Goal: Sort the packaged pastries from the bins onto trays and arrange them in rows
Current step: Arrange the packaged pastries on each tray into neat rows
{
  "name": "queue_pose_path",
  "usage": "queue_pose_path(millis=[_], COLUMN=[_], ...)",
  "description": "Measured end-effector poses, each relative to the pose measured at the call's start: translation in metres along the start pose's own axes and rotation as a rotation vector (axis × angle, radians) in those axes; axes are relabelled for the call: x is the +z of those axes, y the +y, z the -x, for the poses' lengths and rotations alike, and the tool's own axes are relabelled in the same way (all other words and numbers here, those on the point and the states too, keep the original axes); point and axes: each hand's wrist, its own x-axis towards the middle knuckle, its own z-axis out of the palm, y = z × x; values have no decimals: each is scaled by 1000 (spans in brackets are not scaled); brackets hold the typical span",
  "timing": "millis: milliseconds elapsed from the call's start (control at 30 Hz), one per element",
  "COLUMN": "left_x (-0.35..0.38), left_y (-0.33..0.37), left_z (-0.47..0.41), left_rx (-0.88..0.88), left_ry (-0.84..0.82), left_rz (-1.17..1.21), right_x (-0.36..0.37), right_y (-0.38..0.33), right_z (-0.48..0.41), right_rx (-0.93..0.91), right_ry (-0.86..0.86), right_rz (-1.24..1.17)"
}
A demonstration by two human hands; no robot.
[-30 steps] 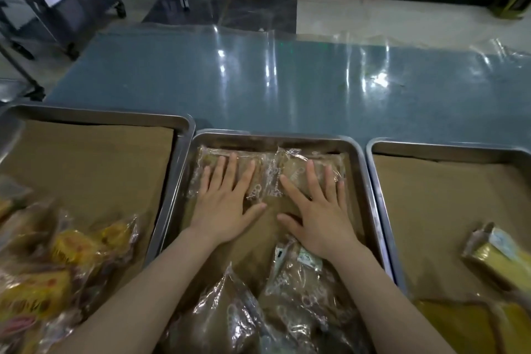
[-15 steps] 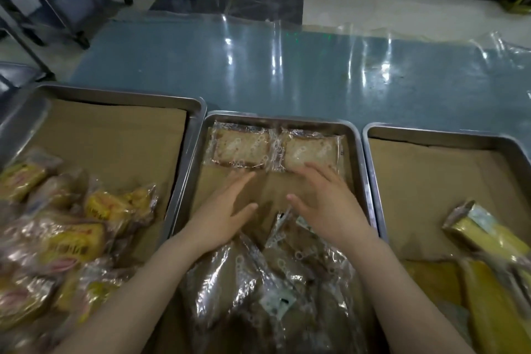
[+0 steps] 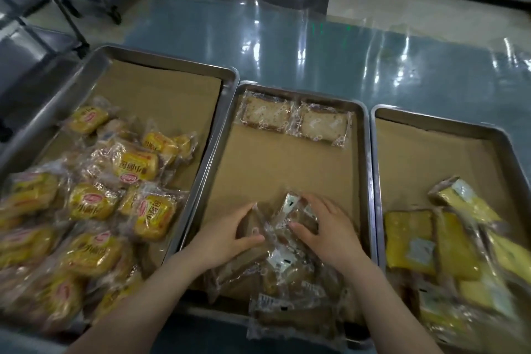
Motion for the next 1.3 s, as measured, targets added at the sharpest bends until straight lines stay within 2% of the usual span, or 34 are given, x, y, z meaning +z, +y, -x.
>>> queue_pose_path(millis=[100, 167, 300, 467, 533, 567, 633, 700, 867, 967, 1067, 1167, 1300], left_x=[-13, -26, -52, -82, -86, -86, -79, -62, -16, -7, -10, -28, -53], left_y=[0, 1, 17, 44, 52, 55, 56, 52, 30, 21, 13, 2, -8], left_z=[1, -5, -26, -68, -83, -88, -93, -90, -87, -100, -114, -125, -134], left_rx=[-2, 19, 85, 223, 256, 253, 228, 226, 52, -15, 48, 141, 240], left_ry=[59, 133, 220, 295, 346, 385, 463, 505, 407, 304, 240, 195, 196], left_rz=[129, 187, 239, -64, -187, -261, -364, -397, -544, -573, -676, -761, -866], right_x=[-7, -15, -45, -87, -92, -90, -75, -56, -32, -24, -11, -7, -4], right_y=[2, 4, -3, -19, -23, -24, -19, -9, 16, 21, 26, 28, 19], right_z=[7, 4, -17, -46, -51, -53, -56, -53, -58, -73, -84, -92, -105], right_rx=[54, 94, 140, 10, -94, -139, -215, -208, -189, -40, 1, 16, 144], right_ry=[-24, -4, 173, 507, 614, 598, 411, 239, 412, 265, 160, 142, 134], right_rz=[-204, -234, -305, -409, -299, -182, 24, 80, 124, 192, 344, 362, 326])
